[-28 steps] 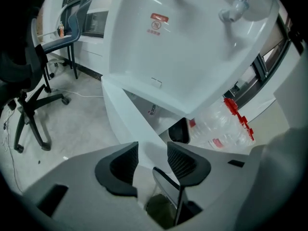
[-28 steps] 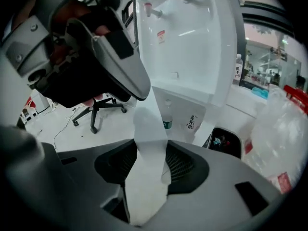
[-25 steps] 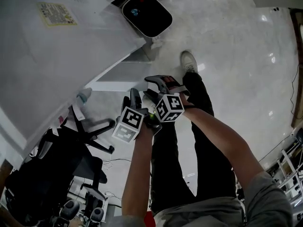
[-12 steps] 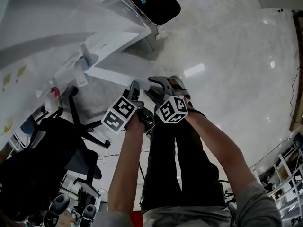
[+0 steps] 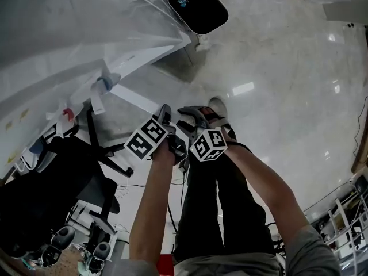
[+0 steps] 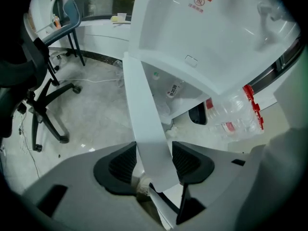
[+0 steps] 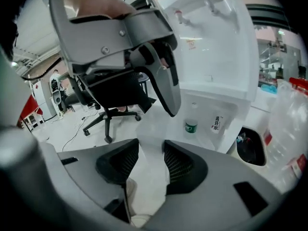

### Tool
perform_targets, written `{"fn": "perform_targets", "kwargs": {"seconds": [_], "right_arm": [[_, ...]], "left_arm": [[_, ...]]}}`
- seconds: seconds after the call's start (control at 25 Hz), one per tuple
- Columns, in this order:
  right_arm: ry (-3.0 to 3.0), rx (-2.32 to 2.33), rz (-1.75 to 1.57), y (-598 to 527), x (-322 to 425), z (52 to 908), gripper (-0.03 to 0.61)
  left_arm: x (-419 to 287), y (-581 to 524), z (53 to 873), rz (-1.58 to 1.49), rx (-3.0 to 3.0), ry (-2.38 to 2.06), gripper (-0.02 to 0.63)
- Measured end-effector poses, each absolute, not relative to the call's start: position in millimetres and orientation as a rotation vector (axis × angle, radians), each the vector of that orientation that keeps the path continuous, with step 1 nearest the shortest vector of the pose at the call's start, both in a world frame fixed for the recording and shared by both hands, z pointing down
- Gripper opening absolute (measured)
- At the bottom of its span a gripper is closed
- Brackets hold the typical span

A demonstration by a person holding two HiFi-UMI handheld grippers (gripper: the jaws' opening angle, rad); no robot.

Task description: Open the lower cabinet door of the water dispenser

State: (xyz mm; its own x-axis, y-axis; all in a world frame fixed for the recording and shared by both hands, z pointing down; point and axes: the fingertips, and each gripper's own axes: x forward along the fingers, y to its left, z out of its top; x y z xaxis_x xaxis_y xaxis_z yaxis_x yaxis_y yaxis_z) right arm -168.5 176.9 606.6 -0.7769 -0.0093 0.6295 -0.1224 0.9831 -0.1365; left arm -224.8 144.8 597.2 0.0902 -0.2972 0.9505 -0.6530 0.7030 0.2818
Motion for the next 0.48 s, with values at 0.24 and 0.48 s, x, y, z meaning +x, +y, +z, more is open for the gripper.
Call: {"fn": "perform_targets", "kwargs": {"seconds": [0.24,0.48], "right_arm": [[-2.467,0.066,0.24,189,-176,608,0.172],[-2.468,0.02,0.224,214,-190,609,0.167]], "left_arm": [[-232,156,598,0.312,0.804,-1.504,0.215],[-245,176,599,0.34,0.858,-1.497,0.206]]}}
